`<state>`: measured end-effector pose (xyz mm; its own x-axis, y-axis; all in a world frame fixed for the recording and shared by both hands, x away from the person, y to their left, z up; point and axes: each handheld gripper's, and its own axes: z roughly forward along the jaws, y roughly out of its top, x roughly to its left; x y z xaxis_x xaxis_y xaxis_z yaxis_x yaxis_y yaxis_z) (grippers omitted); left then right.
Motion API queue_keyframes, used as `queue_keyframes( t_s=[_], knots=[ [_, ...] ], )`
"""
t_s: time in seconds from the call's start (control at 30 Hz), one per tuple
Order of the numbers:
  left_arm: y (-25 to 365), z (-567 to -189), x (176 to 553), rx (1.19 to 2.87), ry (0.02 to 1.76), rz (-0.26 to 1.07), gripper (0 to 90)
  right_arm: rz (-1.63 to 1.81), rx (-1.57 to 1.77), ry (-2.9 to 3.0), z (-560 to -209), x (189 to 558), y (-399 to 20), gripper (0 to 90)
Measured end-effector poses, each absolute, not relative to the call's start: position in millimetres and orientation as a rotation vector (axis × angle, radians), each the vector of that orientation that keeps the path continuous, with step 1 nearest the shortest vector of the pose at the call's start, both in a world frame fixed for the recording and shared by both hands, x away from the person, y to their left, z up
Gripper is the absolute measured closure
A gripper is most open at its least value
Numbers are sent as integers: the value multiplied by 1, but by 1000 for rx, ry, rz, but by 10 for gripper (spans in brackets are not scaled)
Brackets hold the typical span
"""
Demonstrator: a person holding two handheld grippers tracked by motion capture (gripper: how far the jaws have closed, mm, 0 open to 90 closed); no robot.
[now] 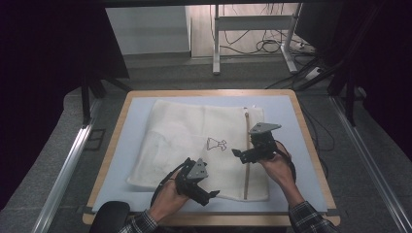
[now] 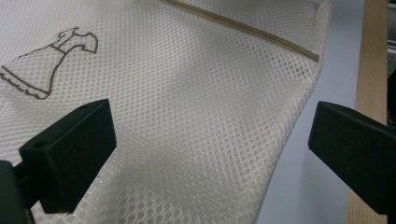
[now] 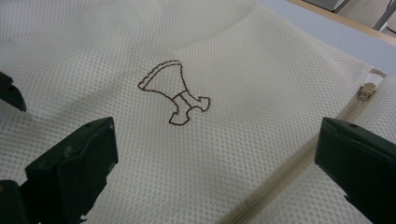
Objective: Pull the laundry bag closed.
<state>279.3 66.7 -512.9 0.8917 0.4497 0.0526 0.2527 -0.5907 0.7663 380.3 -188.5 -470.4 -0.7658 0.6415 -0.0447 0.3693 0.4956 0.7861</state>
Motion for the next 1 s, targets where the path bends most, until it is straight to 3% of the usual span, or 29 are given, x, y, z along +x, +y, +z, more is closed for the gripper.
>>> queue_keyframes(
  t_s=[1.0],
  knots=[
    [103,-507,278,2213,605,358,9,1140,796,2423,-476,316,-216,0]
  ],
)
